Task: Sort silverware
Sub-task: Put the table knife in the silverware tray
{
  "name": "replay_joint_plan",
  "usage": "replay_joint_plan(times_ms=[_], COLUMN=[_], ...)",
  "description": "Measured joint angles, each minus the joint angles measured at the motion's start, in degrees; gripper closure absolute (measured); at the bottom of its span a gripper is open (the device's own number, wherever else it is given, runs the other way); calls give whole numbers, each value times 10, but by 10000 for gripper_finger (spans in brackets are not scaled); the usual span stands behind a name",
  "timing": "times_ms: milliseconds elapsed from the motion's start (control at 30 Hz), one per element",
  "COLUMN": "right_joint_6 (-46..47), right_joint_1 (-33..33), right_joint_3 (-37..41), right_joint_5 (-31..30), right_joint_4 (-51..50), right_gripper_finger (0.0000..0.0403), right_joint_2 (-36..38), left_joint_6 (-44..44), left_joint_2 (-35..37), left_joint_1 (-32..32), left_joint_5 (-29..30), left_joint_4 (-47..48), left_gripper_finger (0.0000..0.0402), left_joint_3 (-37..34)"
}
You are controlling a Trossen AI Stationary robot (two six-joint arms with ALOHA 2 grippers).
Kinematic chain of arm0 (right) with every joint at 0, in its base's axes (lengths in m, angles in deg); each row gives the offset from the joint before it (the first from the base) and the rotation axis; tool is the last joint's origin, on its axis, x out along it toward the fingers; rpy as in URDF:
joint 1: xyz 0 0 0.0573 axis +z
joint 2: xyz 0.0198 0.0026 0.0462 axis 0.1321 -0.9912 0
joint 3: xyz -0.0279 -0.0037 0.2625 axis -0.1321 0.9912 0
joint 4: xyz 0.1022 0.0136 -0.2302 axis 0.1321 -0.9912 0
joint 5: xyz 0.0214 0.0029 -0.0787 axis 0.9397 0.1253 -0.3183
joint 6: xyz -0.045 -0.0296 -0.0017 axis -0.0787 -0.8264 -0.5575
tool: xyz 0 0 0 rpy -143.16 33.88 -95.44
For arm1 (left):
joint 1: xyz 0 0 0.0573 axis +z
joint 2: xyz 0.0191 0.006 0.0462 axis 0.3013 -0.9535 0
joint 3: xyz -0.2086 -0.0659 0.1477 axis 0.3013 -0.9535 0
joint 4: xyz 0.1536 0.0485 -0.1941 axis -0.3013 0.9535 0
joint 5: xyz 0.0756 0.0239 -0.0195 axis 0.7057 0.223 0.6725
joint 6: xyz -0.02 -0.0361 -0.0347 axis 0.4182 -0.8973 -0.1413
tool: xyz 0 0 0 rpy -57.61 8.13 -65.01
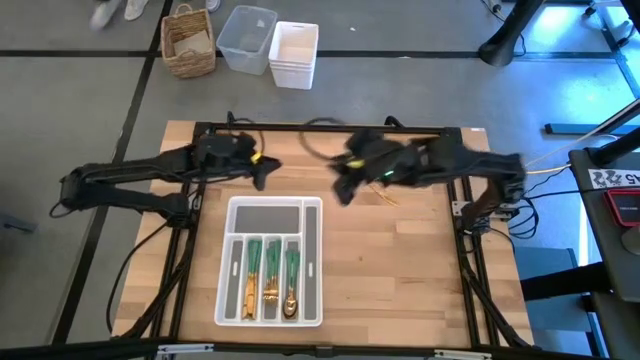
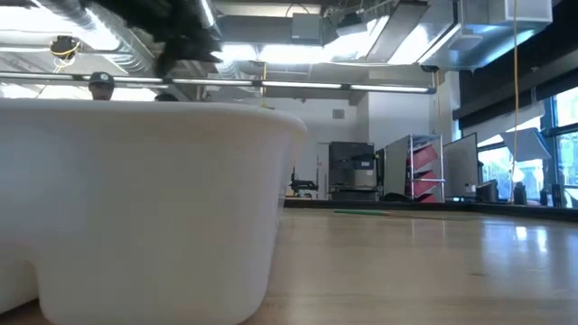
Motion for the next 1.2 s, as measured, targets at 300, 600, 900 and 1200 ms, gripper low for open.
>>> replay_joint_plan(times_ms=[300,600,900,1200], right_joint_6=[-18,-28,45,165], right_joint_1=[-14,-12,-12,-12], right_joint_3=[0,62,284,503], right_joint_5=[-119,-120,-111,-88], right_joint_4=[-251,-298,-298,-179], right_gripper_finger=[293,293,293,293], right_joint_2=[117,192,313,459], left_joint_6=[-33,-21,120,389], left_joint_2=[-220,-434,-550,-624], left_joint_1=[0,-4,-13,3], left_joint_5=[-91,-169,-231,-221], left_joint_4=[-339,-349,-235,-53], left_gripper_finger=[334,334,334,334], left_joint_3=[5,183,389,512])
